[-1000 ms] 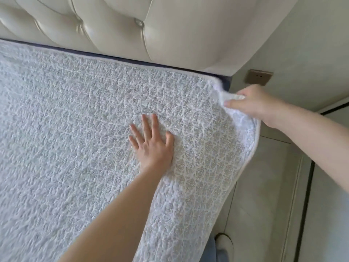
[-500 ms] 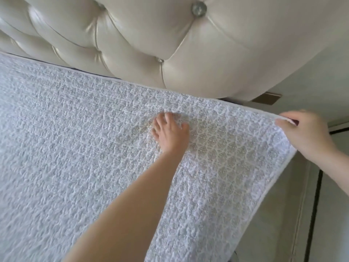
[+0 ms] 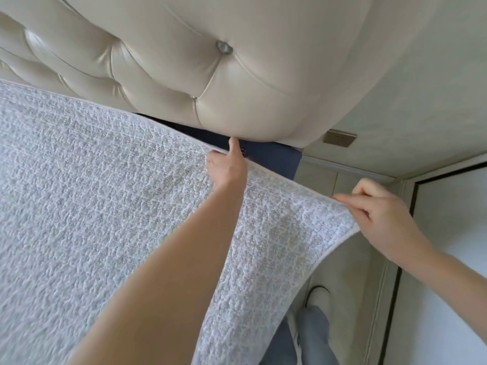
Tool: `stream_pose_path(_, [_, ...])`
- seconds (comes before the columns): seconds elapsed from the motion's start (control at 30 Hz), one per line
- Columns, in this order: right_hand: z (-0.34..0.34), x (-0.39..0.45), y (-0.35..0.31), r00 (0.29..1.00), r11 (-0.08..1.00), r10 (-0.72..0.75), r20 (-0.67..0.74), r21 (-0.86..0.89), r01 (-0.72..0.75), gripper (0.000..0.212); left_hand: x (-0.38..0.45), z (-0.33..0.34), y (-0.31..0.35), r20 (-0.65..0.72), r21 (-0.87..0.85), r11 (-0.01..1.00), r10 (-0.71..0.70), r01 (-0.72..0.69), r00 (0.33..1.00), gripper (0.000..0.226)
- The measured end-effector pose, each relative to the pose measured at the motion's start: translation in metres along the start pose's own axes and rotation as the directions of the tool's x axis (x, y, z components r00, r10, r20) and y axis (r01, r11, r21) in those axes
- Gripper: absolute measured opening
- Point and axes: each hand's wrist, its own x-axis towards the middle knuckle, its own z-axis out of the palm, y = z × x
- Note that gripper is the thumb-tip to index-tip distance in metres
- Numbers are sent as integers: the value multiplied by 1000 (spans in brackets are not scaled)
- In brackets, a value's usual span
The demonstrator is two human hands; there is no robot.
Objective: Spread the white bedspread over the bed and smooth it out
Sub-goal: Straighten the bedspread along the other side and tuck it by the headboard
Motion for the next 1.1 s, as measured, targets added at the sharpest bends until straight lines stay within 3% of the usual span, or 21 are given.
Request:
stream_pose_path(0.13, [-8, -10, 2, 998, 999, -30, 55, -10, 31, 43, -5, -12, -9, -45, -16, 999, -39, 38, 998, 33])
stream_pose_path(0.2, [-7, -14, 11, 991, 986, 114, 75, -133, -104, 34, -8, -20, -12, -53, 8, 998, -63, 64, 997, 32])
stream_pose_path(0.27, [-4, -14, 14, 889, 860, 428, 162, -376, -346, 24, -13, -27, -15, -50, -39, 994, -106, 105, 993, 24])
stream_pose_path(0.33, [0, -15, 0, 703, 675, 688, 183, -518, -526, 22, -18, -32, -21, -26, -114, 982, -158, 154, 987, 26])
stream_pose_path(0.37, [5, -14, -13, 628, 673, 732, 264, -424, -606, 29, -19, -35, -23, -13, -133, 977, -171, 167, 985, 26])
stream_pose_path(0.4, [11, -12, -28, 557, 662, 731, 395, -209, -720, 43, -19, -37, -25, 1, -144, 974, -174, 172, 985, 26])
stream_pose_path(0.43, [17, -8, -44, 457, 532, 686, 566, 38, -846, 55, -19, -39, -26, 9, -152, 973, -175, 175, 984, 27])
stream_pose_path(0.5, [30, 5, -71, 309, 122, 443, 842, 284, -951, 72, -20, -41, -27, 16, -162, 971, -175, 175, 984, 25])
stream_pose_path(0.57, [45, 19, -84, 298, -280, 260, 919, 366, -887, 80, -21, -42, -27, 32, -188, 966, -176, 179, 984, 25])
stream_pose_path(0.63, [60, 35, -93, 358, -640, 213, 909, 406, -652, 80, -24, -43, -26, 61, -252, 948, -186, 195, 981, 23])
stream_pose_path(0.7, [70, 47, -104, 431, -838, 253, 866, 419, -350, 75, -24, -46, -22, 103, -306, 927, -195, 218, 975, 20])
stream_pose_path(0.77, [75, 57, -113, 466, -881, 255, 847, 402, -250, 76, -24, -49, -16, 165, -361, 895, -215, 262, 963, 15])
stream_pose_path(0.87, [89, 59, -127, 386, -843, 102, 917, 286, -456, 87, -23, -50, -7, 274, -462, 819, -234, 341, 933, 12])
stream_pose_path(0.9, [92, 58, -133, 376, -820, 59, 925, 260, -510, 90, -23, -50, -5, 302, -478, 802, -234, 359, 924, 11])
stream_pose_path(0.93, [96, 59, -138, 414, -820, 41, 910, 267, -506, 91, -22, -50, -2, 313, -480, 797, -234, 366, 920, 12])
stream_pose_path(1.0, [101, 60, -138, 511, -880, 163, 844, 359, -310, 80, -21, -51, -1, 315, -461, 808, -236, 366, 919, 11])
stream_pose_path(1.03, [101, 66, -134, 513, -890, 284, 810, 422, -173, 68, -19, -53, 0, 325, -453, 813, -232, 366, 917, 10])
stream_pose_path(1.1, [95, 75, -123, 449, -835, 498, 742, 550, 17, 44, -17, -56, 0, 354, -441, 816, -225, 374, 908, 8])
